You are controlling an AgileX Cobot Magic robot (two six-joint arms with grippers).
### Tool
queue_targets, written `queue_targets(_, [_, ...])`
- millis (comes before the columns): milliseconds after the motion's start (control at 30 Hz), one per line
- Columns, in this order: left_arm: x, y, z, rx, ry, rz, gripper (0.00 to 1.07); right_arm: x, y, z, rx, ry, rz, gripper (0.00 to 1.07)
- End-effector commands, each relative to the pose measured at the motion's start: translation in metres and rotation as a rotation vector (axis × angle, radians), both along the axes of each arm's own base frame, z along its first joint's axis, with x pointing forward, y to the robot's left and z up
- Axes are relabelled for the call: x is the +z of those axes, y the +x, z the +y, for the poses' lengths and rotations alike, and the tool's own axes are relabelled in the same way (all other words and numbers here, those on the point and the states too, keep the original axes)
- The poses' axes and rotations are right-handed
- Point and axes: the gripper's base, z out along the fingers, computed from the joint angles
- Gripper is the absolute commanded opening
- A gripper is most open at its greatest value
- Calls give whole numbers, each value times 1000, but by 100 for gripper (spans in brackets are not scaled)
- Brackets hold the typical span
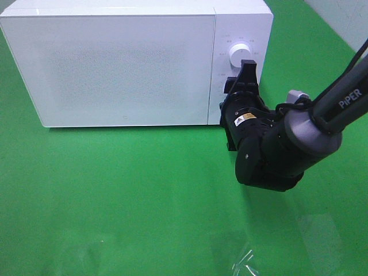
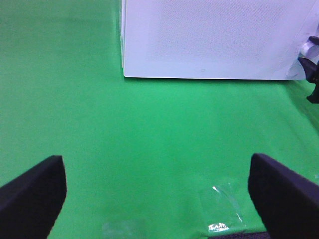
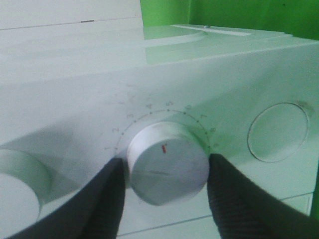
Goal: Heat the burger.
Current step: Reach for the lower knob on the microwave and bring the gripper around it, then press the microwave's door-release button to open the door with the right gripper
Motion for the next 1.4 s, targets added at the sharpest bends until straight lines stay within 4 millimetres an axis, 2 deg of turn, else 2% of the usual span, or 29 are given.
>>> queue_targets(33, [-1, -2, 0, -1, -4, -14, 91, 21, 5, -2, -28, -31, -188, 60])
queue_targets(167, [-1, -2, 0, -1, -4, -14, 91, 12, -4, -8, -29, -64, -147, 68])
queue_targets(400, [-1, -2, 0, -1, -4, -14, 91, 2, -17, -10, 19, -104, -87, 68])
queue_targets(467, [-1, -2, 0, -1, -4, -14, 91, -2, -33, -7, 64, -135, -55, 68])
queue_targets(500, [-1, -2, 0, -1, -4, -14, 91, -2, -33, -7, 64, -135, -55, 68])
queue_targets(667, [-1, -2, 0, -1, -4, -14, 91, 7, -45, -12, 117, -229, -63, 68])
queue_targets(867, [-1, -2, 0, -1, -4, -14, 91, 23, -61, -23, 172, -421, -29, 68])
queue_targets(1000, [-1, -2, 0, -1, -4, -14, 91, 30, -66, -27, 202, -522, 3, 68])
queue_targets(1033, [-1, -2, 0, -1, -4, -14, 91, 36, -68, -27, 235, -605, 21, 68])
queue_targets(1067, [-1, -2, 0, -1, -4, -14, 91, 36, -68, -27, 235, -605, 21, 68])
queue_targets(1100, [-1, -2, 0, -1, -4, -14, 91, 43, -71, -27, 272, -709, 32, 68])
queue_targets(1133, [-1, -2, 0, -1, -4, -14, 91, 43, -71, -27, 272, -709, 32, 68])
queue_targets(1167, [-1, -2, 0, -1, -4, -14, 91, 50, -73, -26, 319, -833, 37, 68])
queue_targets(1233, [-1, -2, 0, -1, -4, -14, 91, 53, -74, -26, 344, -888, 39, 68])
queue_targets(1267, [-1, -2, 0, -1, -4, -14, 91, 57, -77, -26, 397, -987, 52, 68])
queue_targets(1400, [-1, -2, 0, -1, -4, -14, 91, 62, -77, -33, 470, -1086, 75, 68])
